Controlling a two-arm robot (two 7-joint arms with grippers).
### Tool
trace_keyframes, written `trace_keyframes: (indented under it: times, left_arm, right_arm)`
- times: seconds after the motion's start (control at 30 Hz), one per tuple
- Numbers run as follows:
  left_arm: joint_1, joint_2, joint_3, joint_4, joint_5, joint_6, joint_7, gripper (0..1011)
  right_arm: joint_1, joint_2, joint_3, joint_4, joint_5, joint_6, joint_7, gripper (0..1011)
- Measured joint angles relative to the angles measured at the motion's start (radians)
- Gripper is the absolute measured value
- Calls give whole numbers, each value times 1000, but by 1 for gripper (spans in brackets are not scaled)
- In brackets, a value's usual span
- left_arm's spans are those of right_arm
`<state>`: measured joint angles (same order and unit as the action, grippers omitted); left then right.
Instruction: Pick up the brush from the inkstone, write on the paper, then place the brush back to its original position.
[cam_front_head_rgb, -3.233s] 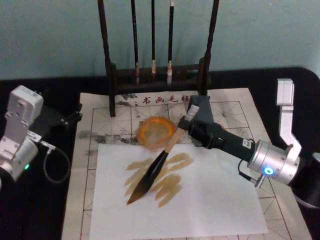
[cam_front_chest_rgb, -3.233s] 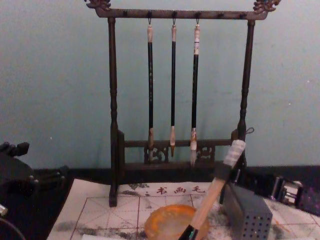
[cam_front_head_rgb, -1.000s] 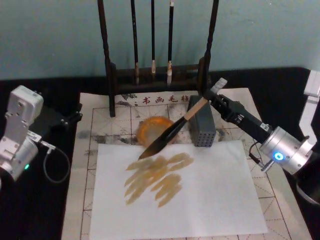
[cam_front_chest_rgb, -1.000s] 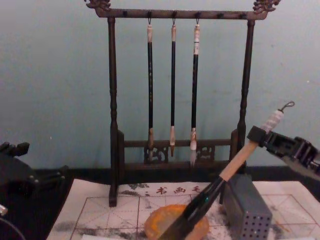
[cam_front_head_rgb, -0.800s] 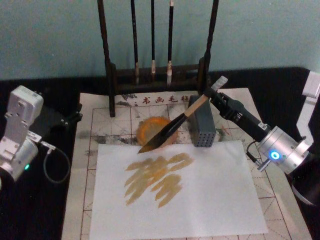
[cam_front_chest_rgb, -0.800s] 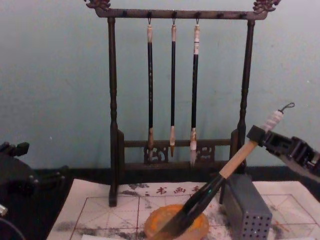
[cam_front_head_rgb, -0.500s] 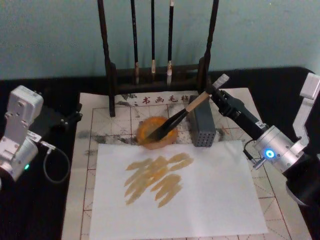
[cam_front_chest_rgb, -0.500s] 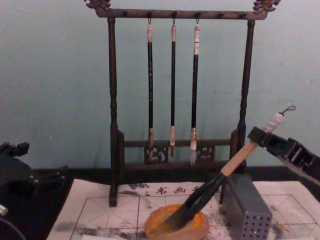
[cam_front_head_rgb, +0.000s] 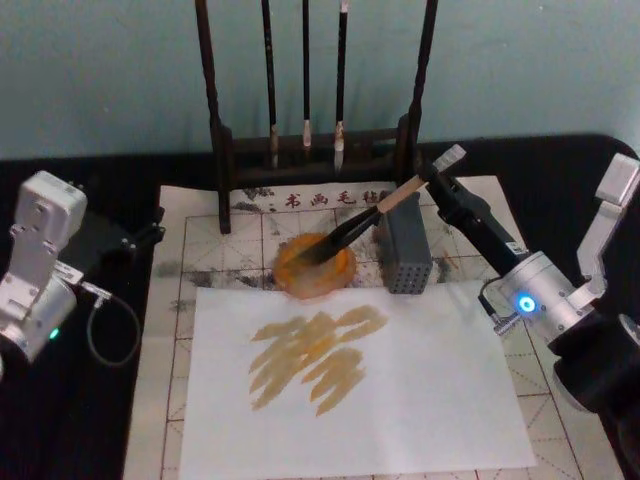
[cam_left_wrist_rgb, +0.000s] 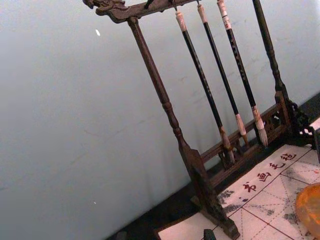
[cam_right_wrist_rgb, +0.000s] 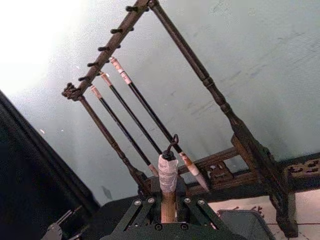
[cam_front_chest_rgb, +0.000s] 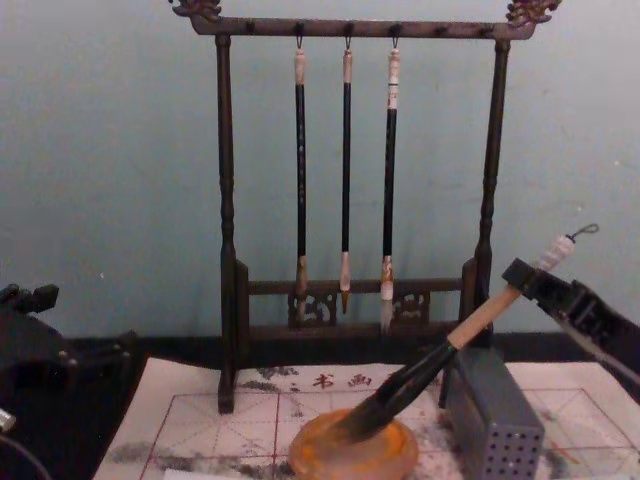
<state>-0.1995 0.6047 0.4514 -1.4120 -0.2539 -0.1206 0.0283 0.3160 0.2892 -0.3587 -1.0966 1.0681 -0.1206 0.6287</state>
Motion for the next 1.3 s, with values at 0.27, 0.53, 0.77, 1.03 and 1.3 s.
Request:
trace_keyframes:
  times: [0.27,0.53,0.77,1.03,1.3]
  left_arm:
    - [0,0,0,0,0,0,0,1001]
    - [0,0,0,0,0,0,0,1001]
    - [0,0,0,0,0,0,0,1001]
    - [0,0,0,0,0,0,0,1001]
    - [0,0,0,0,0,0,0,1001]
  right_arm:
    - [5,-24,18,31,-3,4,5,175]
    - [10,-39,33,53,1,30,11,175]
    - [15,-45,40,68,1,36,16,175]
    - [19,-48,48,83,-1,45,16,175]
    - [18,-45,57,90,4,65,8,175]
